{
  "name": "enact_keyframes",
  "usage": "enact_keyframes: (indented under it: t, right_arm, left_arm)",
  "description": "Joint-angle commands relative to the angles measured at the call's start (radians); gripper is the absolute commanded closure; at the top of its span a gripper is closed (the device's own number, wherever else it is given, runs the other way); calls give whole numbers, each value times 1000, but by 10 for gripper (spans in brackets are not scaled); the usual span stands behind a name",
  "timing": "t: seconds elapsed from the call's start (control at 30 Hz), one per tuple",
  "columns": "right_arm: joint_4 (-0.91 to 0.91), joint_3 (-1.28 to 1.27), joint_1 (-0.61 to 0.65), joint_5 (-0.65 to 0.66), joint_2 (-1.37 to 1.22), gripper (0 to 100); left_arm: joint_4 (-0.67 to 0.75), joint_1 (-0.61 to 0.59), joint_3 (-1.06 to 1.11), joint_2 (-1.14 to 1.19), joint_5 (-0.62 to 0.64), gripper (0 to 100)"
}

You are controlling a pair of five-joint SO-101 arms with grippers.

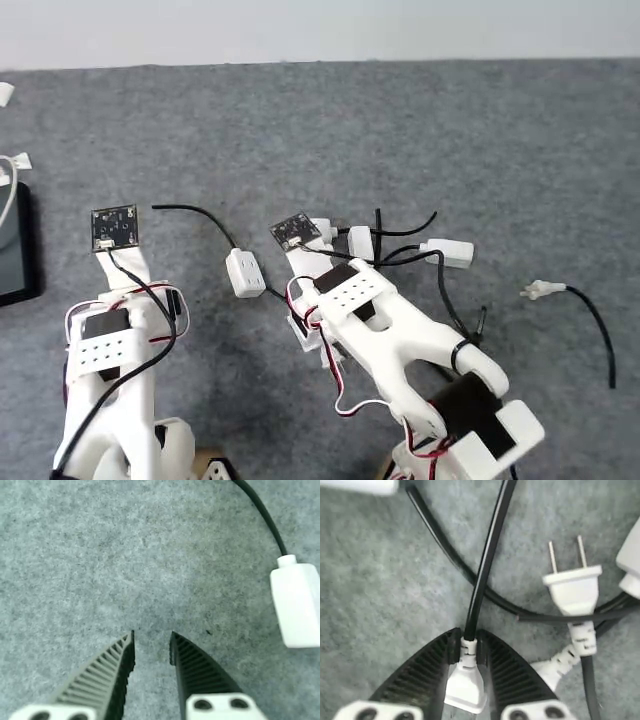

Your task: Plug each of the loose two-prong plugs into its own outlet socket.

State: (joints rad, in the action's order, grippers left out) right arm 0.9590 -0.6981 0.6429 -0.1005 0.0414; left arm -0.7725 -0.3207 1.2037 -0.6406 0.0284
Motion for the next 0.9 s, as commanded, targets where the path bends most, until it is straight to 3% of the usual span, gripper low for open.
enact_keyframes:
  t: [0.0,0.3,0.47,0.67,0.87]
  right_arm:
    - [53,40,-22,29,131,991]
    - [33,44,-62,37,433,991]
    - [74,75,44,146,576,991]
    - [249,178,226,275,777,991]
    - [259,184,291,284,783,991]
  left_arm:
    - [20,-8,-10,-11,-15,942]
    - [-6,-2,-7,-11,-17,941]
    - [-8,-2,-7,-3,-29,933]
    - [-71,0,-116,186,-130,903]
    - [-169,75,-174,264,-330,956]
